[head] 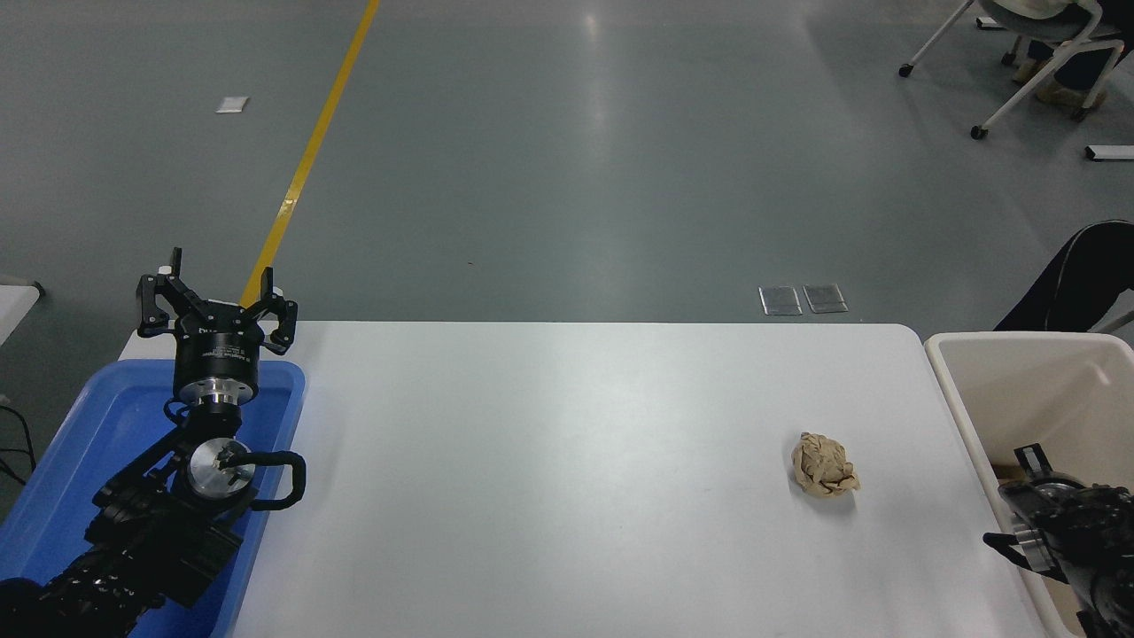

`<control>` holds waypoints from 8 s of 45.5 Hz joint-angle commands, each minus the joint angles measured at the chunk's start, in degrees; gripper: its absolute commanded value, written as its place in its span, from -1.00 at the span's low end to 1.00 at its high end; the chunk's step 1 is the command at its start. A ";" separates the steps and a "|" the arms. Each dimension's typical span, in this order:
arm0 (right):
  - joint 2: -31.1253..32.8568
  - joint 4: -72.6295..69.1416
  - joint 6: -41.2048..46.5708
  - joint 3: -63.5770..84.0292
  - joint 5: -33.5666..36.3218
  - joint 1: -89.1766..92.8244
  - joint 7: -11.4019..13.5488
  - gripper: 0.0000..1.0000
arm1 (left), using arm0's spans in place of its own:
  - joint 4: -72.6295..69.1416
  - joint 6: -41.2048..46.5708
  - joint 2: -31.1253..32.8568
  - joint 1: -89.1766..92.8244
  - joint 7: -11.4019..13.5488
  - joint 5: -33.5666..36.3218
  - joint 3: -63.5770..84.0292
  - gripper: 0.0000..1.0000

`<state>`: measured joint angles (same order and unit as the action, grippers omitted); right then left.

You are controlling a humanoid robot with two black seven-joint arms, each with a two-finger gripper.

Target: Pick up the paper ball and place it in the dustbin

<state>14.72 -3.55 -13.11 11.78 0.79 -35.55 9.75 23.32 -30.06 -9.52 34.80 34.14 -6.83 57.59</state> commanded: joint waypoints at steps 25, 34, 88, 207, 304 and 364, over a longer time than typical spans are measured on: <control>0.13 0.04 0.19 -0.09 0.00 -0.83 0.01 -1.00 | -0.03 0.00 -0.06 0.00 0.04 -0.11 -0.20 0.98; 0.14 0.04 0.19 0.00 0.00 -0.92 0.01 -1.00 | -0.03 0.00 -0.06 0.00 0.04 -0.11 -0.12 0.98; 24.91 -52.24 2.82 17.84 -0.53 -33.87 0.01 1.00 | 0.05 -0.09 -0.15 0.09 -0.13 0.15 -0.20 0.98; 15.87 -76.70 29.46 49.93 -2.02 -67.91 0.19 1.00 | 0.14 -0.09 -0.15 0.00 -0.13 0.24 -0.29 0.98; -1.01 -49.18 9.68 34.89 -19.51 -31.86 1.68 -1.00 | 0.14 -0.09 -0.15 0.00 -0.13 0.24 -0.29 0.98; 36.78 -87.68 58.11 47.72 -15.65 -98.03 -0.25 -1.00 | 0.14 -0.09 -0.15 0.00 -0.13 0.24 -0.29 0.98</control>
<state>45.77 -90.01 34.58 58.88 -16.46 -121.74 9.79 23.47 -30.15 -9.68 34.80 34.01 -6.65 57.37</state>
